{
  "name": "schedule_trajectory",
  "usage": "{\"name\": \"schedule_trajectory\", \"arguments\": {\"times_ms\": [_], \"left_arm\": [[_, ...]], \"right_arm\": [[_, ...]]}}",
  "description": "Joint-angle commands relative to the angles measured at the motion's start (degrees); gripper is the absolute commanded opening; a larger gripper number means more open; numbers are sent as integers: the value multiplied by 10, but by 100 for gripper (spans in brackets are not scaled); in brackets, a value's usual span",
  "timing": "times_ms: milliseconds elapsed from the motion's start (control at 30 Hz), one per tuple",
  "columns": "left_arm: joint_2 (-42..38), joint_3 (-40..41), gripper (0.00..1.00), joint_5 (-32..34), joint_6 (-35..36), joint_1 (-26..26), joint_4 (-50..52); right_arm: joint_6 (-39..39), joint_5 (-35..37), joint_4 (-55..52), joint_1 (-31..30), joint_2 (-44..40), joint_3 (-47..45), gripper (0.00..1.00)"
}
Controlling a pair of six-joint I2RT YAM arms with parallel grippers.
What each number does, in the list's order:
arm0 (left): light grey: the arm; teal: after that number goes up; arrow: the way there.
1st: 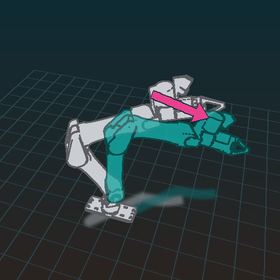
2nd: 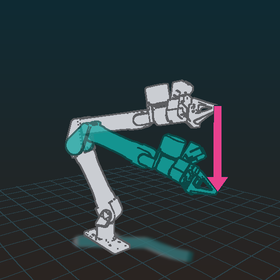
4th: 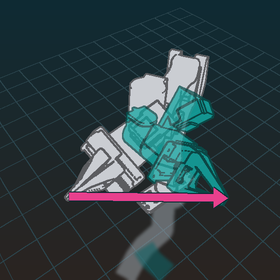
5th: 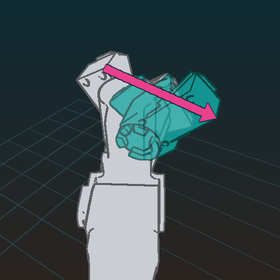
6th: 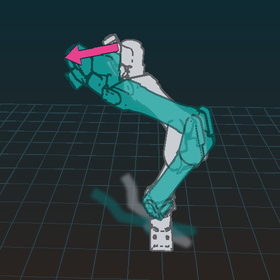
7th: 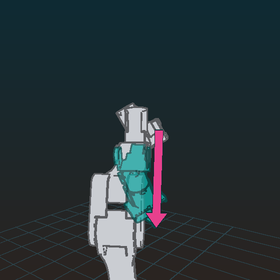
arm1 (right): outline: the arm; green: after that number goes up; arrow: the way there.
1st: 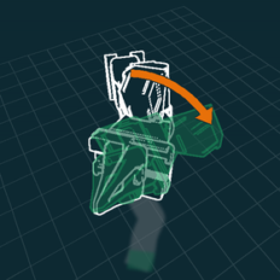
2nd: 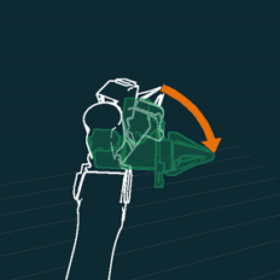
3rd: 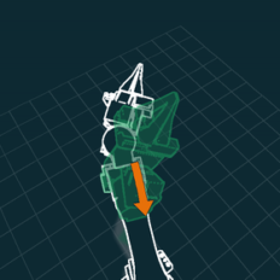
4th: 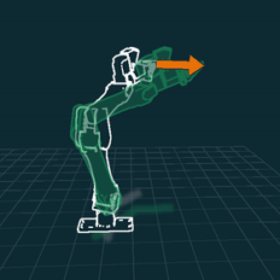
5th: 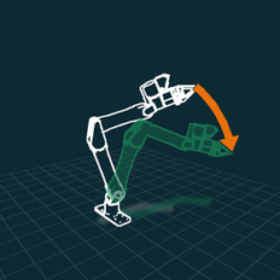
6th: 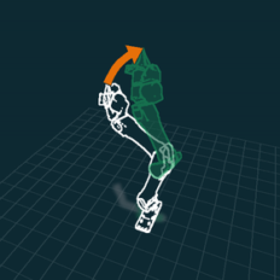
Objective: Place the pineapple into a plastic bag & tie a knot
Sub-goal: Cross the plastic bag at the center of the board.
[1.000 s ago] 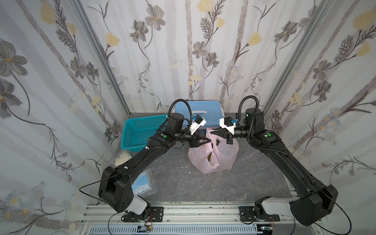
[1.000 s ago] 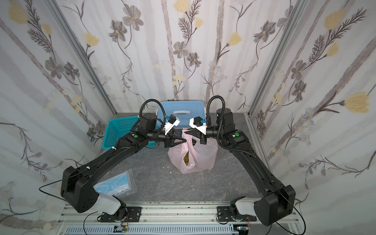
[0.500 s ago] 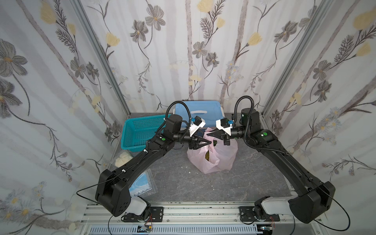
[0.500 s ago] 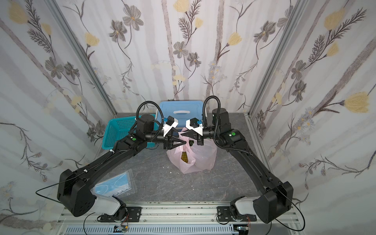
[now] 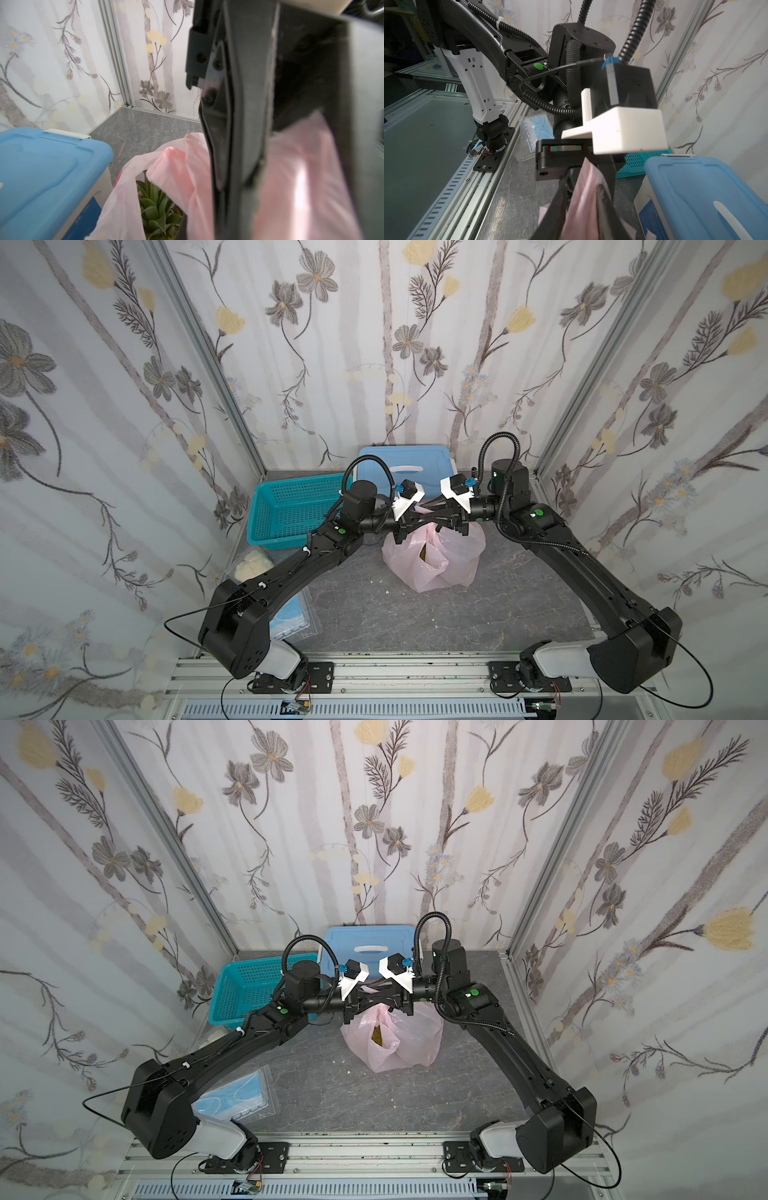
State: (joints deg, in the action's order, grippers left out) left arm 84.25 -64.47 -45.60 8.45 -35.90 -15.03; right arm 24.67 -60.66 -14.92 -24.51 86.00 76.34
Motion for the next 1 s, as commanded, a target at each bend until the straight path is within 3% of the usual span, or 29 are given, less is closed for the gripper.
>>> {"name": "schedule_trajectory", "arguments": {"times_ms": [0,133,200,267,433,600,733,967], "left_arm": [[2,-2,0,52,54,-4,-45],[-1,-4,0,81,147,-16,-14],[-2,1,0,88,188,-21,-16],[0,3,0,88,211,-24,-26],[3,0,0,87,260,-32,-22],[1,-3,0,89,303,-40,7],[-2,-2,0,98,314,-43,12],[-7,2,1,106,321,-44,10]], "right_arm": [[-49,27,19,5,-24,9,56],[-139,132,13,13,-64,24,63],[-228,256,7,13,-85,24,59],[-304,316,-29,15,-90,28,55],[-340,300,-167,18,-44,86,55],[-320,201,-278,40,34,166,56],[-301,154,-316,39,68,185,58],[-281,150,-347,28,85,172,55]]}}
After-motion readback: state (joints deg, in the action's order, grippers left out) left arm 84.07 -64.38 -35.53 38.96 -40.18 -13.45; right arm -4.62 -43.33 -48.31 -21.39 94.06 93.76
